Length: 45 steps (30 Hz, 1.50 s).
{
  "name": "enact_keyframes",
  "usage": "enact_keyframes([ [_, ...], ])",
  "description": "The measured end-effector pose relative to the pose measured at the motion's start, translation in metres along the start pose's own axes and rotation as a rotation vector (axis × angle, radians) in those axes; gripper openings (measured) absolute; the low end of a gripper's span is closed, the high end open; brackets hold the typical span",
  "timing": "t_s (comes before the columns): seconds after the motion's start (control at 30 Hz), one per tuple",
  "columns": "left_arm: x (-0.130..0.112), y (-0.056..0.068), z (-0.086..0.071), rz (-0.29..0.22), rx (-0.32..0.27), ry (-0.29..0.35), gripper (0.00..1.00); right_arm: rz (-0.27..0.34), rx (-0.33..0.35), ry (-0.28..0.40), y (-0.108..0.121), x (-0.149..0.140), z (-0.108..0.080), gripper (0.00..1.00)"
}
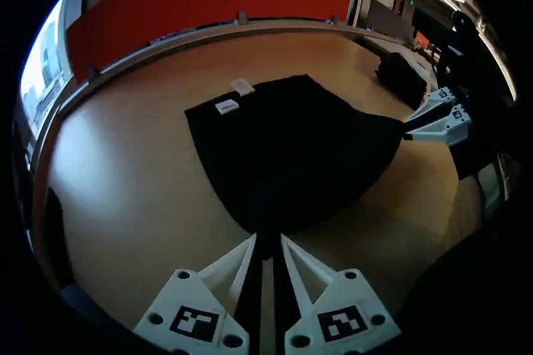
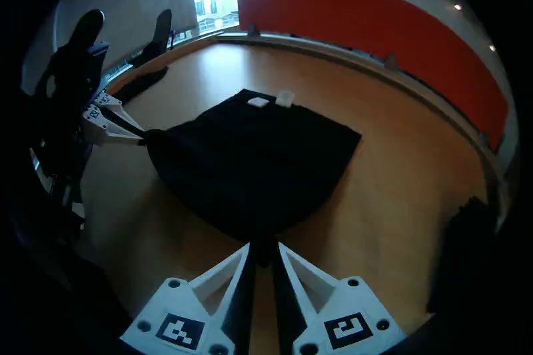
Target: Fold towel
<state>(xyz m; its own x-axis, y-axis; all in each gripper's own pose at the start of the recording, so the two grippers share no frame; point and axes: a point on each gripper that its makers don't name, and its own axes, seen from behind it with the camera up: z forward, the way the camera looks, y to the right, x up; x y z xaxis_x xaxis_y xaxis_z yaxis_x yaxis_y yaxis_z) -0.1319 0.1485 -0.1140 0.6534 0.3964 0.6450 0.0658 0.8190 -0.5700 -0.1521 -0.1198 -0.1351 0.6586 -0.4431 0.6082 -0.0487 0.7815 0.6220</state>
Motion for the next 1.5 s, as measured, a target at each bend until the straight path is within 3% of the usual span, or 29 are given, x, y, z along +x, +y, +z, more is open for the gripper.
enact_keyframes([
  [0.4, 0.026, 0.009, -0.043, -0.061, -0.007, 0.048, 0.09, -0.009, -0.012, 0.041, -0.004, 0.026, -0.038, 0.15],
  [0.67, 0.032, 0.012, -0.063, -0.067, -0.006, 0.057, 0.09, -0.005, -0.001, 0.056, -0.011, 0.038, -0.055, 0.15],
  [1.0, 0.042, 0.018, -0.08, -0.092, -0.024, 0.071, 0.09, -0.019, -0.003, 0.068, -0.014, 0.05, -0.07, 0.15],
  [1.5, 0.053, 0.024, -0.099, -0.087, -0.035, 0.075, 0.09, -0.033, 0.0, 0.08, -0.016, 0.061, -0.086, 0.15],
])
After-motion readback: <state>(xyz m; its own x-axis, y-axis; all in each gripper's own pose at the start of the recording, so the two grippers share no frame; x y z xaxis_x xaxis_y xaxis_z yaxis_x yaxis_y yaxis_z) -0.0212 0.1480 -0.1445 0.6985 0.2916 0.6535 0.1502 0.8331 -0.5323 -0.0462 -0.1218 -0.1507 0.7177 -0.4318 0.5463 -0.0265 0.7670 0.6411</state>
